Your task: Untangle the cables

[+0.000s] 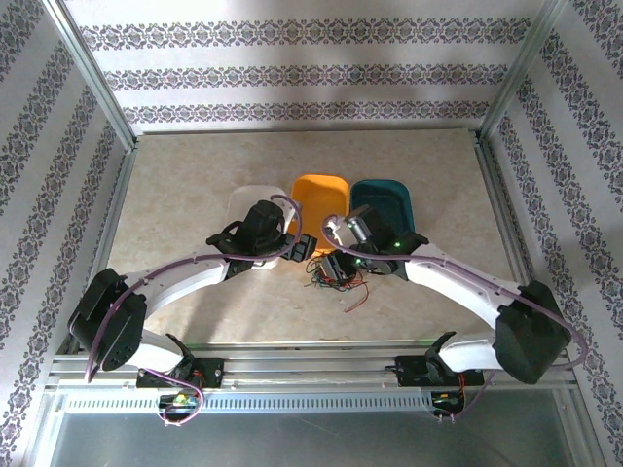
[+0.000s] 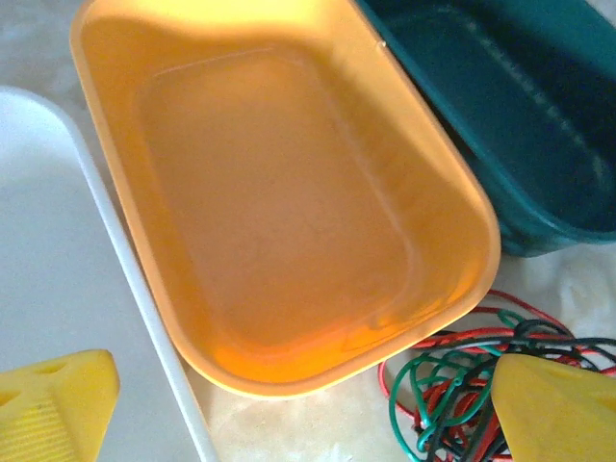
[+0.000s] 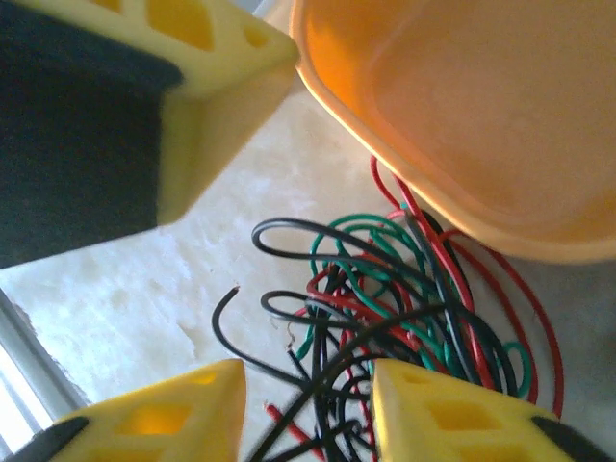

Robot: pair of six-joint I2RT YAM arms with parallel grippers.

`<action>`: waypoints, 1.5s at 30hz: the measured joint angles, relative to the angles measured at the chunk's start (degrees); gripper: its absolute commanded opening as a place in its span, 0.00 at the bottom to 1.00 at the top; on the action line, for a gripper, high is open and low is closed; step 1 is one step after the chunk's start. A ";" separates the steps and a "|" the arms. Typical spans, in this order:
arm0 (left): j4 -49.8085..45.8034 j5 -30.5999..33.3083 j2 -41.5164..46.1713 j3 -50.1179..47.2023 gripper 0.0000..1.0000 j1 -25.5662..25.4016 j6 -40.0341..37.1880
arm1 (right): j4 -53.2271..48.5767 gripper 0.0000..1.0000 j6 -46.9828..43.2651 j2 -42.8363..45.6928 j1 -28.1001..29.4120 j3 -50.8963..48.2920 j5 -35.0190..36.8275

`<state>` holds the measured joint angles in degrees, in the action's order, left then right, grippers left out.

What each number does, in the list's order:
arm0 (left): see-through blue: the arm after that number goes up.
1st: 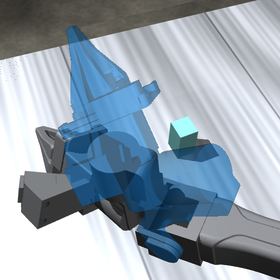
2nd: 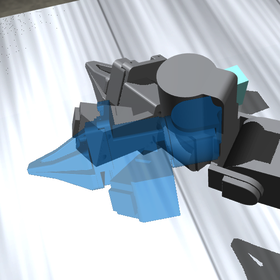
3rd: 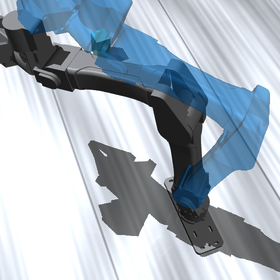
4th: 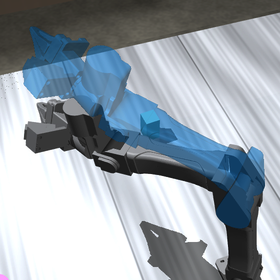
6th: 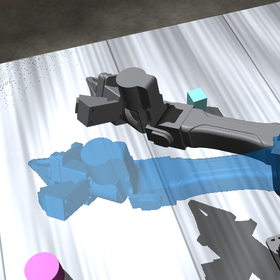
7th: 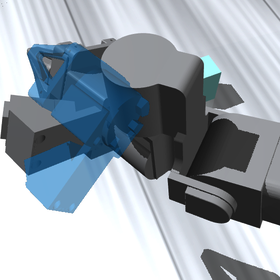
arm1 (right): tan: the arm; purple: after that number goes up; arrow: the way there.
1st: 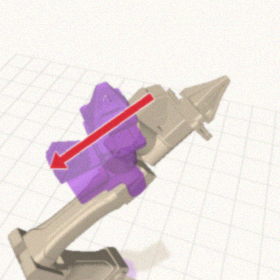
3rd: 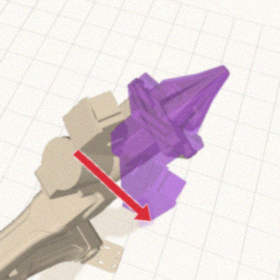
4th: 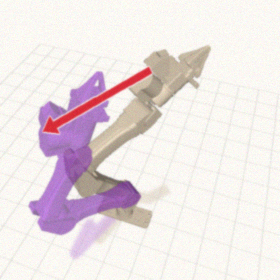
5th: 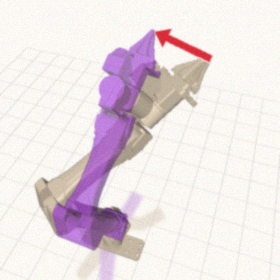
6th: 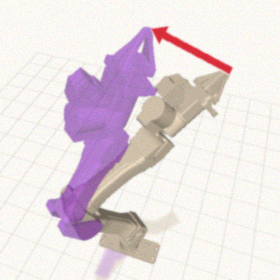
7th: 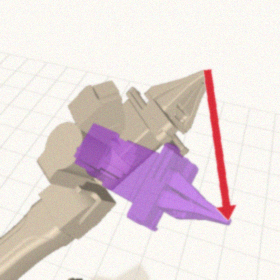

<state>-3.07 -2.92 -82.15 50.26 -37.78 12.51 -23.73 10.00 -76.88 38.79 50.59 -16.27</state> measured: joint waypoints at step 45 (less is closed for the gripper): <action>0.48 -14.01 -15.69 6.64 0.26 -6.54 -6.25 | 17.97 0.00 25.99 27.23 -20.70 -1.95 -28.13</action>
<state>-2.59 -16.93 -97.84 56.90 -44.31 6.26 -5.76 35.99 -49.65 18.09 48.64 -44.40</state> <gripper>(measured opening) 0.311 0.043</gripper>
